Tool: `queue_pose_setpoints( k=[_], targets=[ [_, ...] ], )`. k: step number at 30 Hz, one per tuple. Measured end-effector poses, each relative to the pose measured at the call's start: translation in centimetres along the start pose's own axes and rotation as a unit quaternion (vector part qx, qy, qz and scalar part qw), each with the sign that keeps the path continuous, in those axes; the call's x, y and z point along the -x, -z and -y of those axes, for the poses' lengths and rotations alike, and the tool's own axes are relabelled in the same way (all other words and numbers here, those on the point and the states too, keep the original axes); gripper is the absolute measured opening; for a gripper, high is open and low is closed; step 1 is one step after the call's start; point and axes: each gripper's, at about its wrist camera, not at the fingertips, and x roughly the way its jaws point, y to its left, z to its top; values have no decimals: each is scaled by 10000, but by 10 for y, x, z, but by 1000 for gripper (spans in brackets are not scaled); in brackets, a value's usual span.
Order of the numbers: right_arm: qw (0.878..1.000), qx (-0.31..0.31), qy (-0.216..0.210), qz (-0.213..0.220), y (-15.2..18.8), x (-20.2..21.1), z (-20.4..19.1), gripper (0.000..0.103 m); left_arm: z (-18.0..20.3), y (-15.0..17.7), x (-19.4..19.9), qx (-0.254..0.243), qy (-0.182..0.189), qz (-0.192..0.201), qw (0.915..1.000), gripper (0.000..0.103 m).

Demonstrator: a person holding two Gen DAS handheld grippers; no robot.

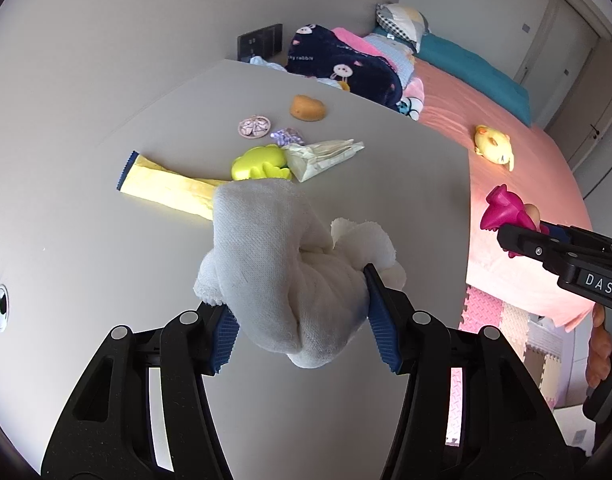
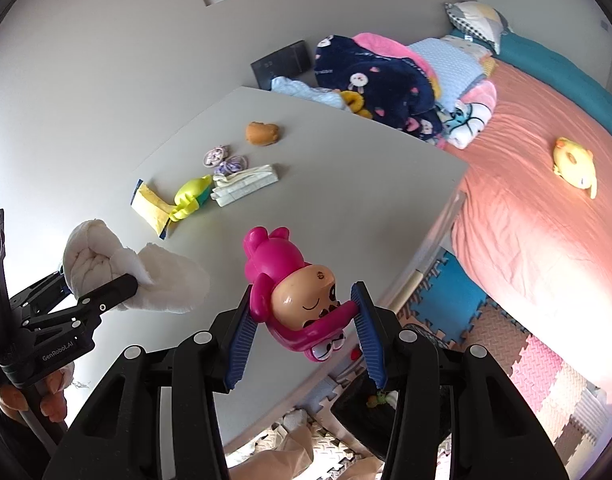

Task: Collect trash
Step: 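Carry the white towel and pink toy down over the black bin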

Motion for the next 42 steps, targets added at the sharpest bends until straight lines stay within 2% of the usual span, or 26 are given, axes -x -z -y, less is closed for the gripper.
queue_pose_setpoints(
  k=[23, 42],
  targets=[
    [9955, -785, 463, 255, 55, 63, 92, 48, 122, -5, -6, -1093, 580, -51, 9923, 55],
    [9848, -1423, 914, 402, 92, 104, 161, 48, 221, 5, -14, -2007, 1096, -168, 9734, 56]
  ],
)
